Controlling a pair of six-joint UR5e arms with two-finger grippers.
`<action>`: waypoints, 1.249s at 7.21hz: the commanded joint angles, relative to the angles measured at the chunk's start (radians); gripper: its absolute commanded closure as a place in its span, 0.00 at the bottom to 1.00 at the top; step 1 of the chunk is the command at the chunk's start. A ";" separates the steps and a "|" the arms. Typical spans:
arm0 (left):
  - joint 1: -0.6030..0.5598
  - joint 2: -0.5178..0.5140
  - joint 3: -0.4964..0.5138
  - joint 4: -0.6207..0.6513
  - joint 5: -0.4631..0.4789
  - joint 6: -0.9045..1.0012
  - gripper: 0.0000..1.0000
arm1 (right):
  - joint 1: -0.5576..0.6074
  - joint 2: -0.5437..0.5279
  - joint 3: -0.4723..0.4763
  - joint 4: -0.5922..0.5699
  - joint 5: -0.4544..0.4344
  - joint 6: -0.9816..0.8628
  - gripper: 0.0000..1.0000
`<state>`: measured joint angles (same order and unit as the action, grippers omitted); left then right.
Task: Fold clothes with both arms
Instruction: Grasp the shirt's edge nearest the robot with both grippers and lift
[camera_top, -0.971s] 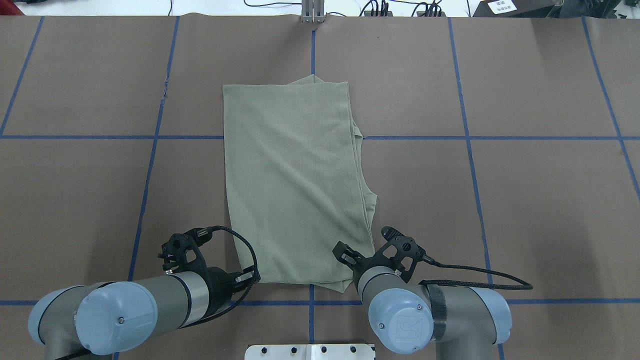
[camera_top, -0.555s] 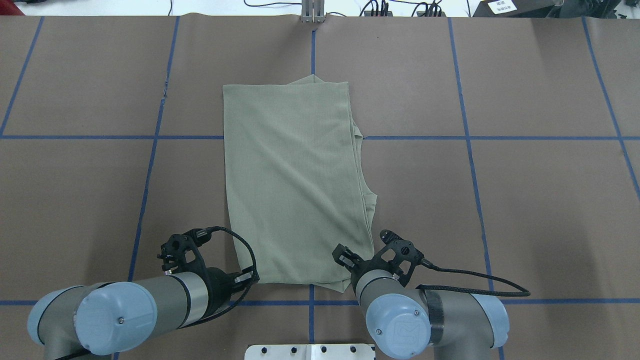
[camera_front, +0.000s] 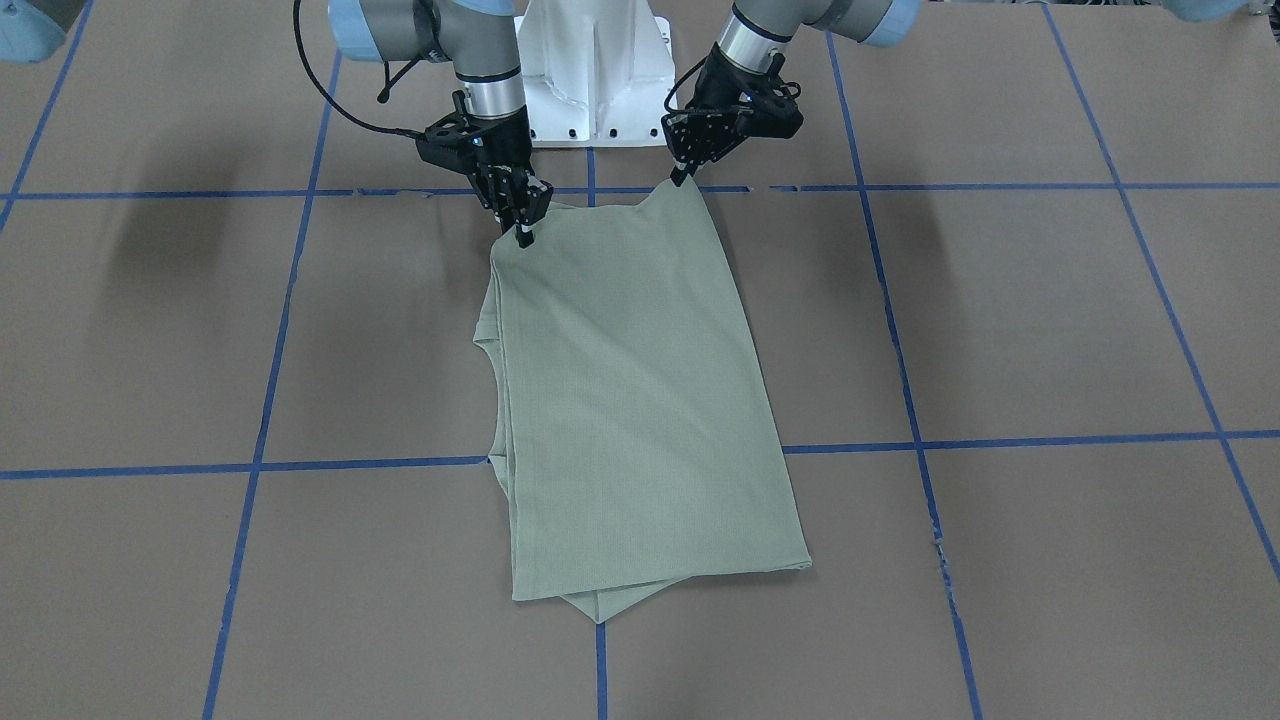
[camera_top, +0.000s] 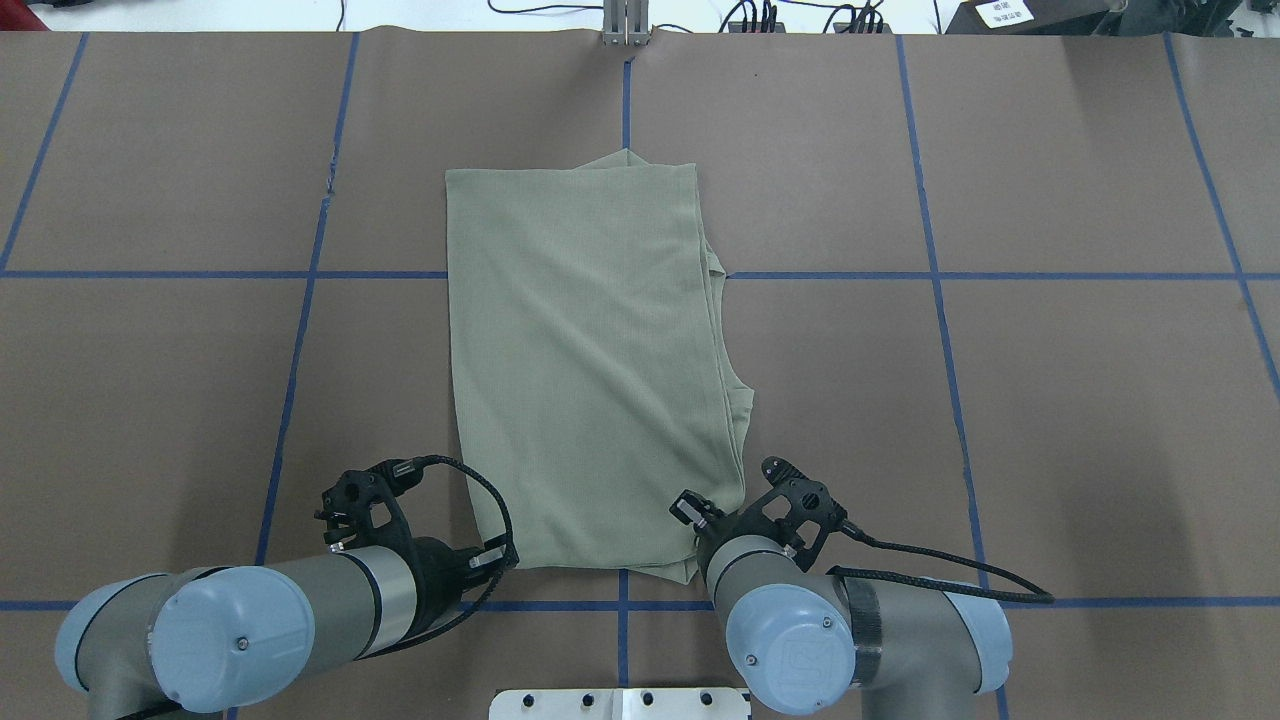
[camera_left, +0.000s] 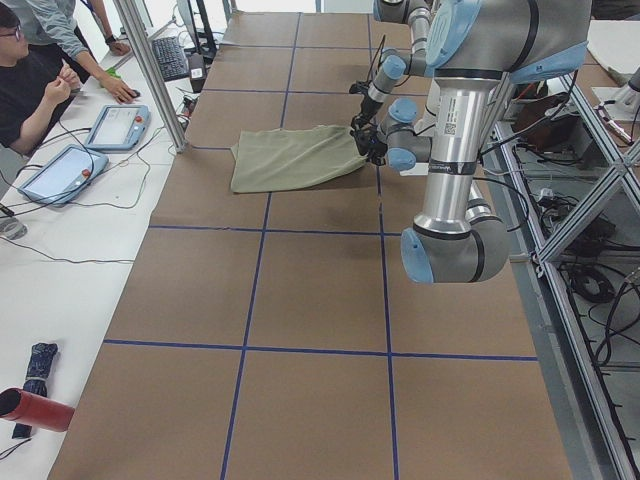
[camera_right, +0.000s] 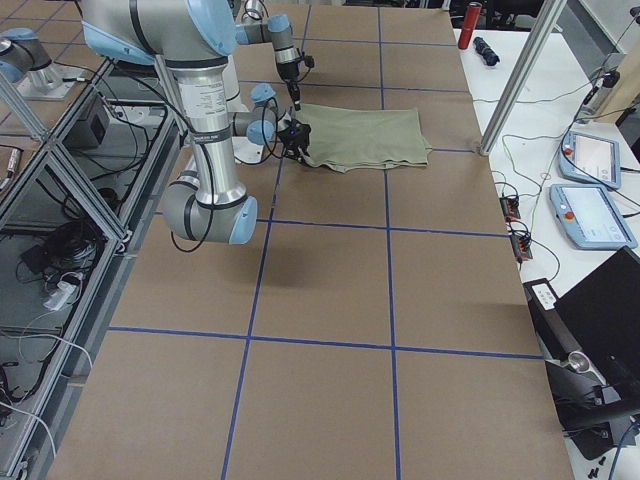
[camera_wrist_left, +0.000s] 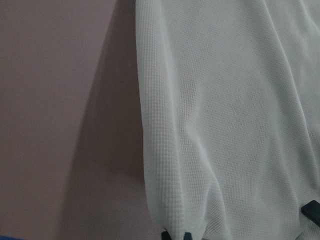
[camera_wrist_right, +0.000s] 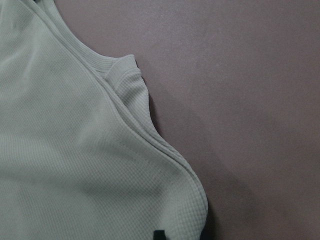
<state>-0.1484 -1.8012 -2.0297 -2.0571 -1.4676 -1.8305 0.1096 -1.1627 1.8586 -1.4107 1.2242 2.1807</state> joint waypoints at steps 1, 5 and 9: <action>0.001 -0.004 -0.001 0.000 0.000 0.000 1.00 | 0.018 0.024 -0.007 -0.001 0.000 0.014 1.00; -0.014 0.006 -0.206 0.145 -0.064 0.076 1.00 | 0.024 0.032 0.255 -0.276 0.000 0.016 1.00; -0.060 -0.023 -0.475 0.459 -0.174 0.080 1.00 | -0.064 0.142 0.507 -0.637 0.006 0.062 1.00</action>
<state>-0.1800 -1.8112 -2.4871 -1.6458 -1.6123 -1.7541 0.0588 -1.0813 2.3525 -1.9737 1.2293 2.2403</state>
